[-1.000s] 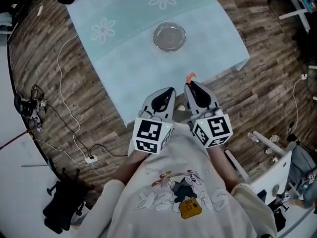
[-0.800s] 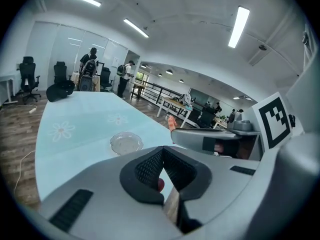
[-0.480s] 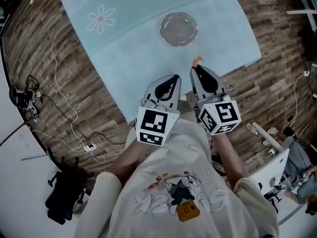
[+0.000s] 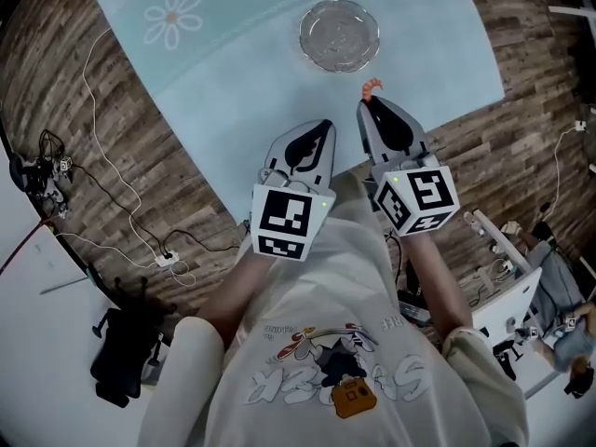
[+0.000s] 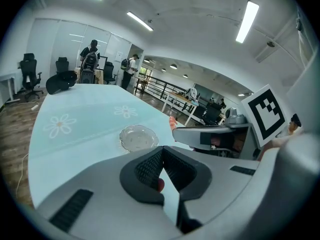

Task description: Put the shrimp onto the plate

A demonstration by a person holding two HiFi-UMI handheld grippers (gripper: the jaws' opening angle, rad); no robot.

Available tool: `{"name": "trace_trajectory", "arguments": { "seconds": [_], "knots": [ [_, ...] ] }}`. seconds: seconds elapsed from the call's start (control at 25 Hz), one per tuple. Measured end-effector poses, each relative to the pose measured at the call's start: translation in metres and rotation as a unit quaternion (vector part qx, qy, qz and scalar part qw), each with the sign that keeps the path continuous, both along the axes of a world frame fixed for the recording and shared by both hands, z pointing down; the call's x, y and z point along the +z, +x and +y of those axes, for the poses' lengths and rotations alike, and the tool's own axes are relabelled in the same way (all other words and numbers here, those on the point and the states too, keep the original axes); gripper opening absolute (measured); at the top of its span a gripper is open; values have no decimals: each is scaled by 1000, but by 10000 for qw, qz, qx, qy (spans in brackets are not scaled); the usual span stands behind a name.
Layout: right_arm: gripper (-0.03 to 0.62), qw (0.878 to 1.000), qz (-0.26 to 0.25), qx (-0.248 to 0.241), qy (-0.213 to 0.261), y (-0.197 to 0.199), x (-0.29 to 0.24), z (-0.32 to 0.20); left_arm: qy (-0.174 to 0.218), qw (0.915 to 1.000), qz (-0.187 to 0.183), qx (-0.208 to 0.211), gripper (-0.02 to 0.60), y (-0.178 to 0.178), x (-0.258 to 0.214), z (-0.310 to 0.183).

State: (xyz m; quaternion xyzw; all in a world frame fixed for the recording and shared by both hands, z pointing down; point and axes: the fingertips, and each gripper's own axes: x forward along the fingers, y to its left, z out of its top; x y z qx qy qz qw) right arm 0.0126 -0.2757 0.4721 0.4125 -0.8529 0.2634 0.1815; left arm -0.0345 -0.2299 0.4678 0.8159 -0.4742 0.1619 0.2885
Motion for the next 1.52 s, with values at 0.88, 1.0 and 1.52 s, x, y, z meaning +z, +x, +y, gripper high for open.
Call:
{"name": "trace_trajectory", "arguments": {
  "seconds": [0.88, 1.0, 1.52],
  "knots": [
    [64, 9968, 640, -242, -416, -29, 88, -54, -414, 9979, 125, -481, 8, -30, 69, -37],
    [64, 9959, 707, -263, -507, -33, 99, -58, -443, 9979, 100, -468, 8, -30, 76, -38],
    [64, 9894, 1201, -233, -786, -34, 128, -76, -557, 9969, -28, -553, 8, -34, 103, -42]
  ]
}}
